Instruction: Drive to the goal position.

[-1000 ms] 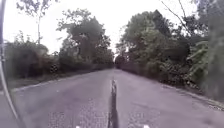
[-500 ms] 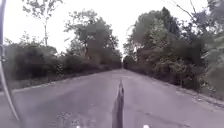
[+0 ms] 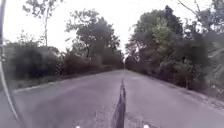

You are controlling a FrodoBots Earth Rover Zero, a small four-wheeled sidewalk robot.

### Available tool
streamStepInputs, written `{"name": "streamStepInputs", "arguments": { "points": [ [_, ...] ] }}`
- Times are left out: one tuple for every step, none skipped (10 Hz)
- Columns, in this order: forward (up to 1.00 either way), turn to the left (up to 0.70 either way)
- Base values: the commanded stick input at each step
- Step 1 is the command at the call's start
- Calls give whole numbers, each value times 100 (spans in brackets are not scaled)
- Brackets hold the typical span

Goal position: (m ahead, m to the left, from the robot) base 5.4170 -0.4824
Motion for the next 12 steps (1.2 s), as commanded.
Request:
{"name": "streamStepInputs", "arguments": {
  "points": [
    [70, 0],
    [70, 0],
    [70, 0],
    [70, 0],
    [70, 0],
    [70, 0],
    [70, 0],
    [70, 0],
    [70, 0],
    [70, 0],
    [70, 0],
    [70, 0]
  ]
}}
